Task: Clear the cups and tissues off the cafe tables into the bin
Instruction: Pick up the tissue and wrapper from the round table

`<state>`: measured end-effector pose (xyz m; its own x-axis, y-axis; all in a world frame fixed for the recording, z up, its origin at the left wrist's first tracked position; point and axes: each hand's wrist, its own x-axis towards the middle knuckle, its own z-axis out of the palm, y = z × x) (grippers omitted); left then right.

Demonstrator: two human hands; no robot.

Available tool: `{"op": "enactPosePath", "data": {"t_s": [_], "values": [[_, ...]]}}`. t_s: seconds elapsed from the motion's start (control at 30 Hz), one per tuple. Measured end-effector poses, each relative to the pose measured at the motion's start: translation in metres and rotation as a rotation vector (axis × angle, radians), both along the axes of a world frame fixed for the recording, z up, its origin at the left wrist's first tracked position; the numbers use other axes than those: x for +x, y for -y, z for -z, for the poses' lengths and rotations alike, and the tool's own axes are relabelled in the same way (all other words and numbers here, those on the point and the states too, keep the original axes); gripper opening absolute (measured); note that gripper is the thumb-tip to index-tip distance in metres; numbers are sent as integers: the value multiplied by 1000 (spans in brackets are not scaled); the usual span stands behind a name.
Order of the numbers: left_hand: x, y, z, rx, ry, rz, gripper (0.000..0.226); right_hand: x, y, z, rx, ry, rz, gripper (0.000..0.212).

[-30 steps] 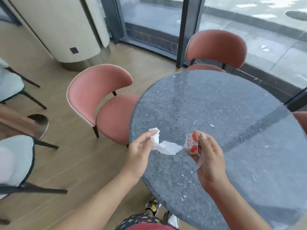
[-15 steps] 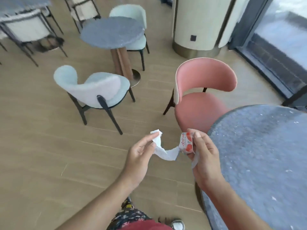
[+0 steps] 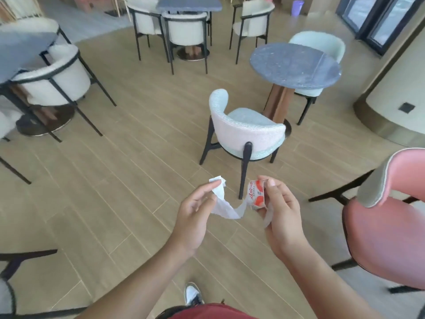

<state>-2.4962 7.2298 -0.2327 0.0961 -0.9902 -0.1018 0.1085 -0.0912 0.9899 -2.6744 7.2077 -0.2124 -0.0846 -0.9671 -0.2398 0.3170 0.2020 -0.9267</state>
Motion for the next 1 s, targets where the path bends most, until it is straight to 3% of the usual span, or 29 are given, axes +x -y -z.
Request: {"op": "enactPosePath", "data": {"t_s": [0.53, 1.0], "values": [[219, 82, 14, -5, -100, -493, 34, 234, 157, 21, 82, -43, -326, 24], [352, 327, 8, -15, -106, -597, 31, 371, 419, 19, 100, -5, -454, 26]]}}
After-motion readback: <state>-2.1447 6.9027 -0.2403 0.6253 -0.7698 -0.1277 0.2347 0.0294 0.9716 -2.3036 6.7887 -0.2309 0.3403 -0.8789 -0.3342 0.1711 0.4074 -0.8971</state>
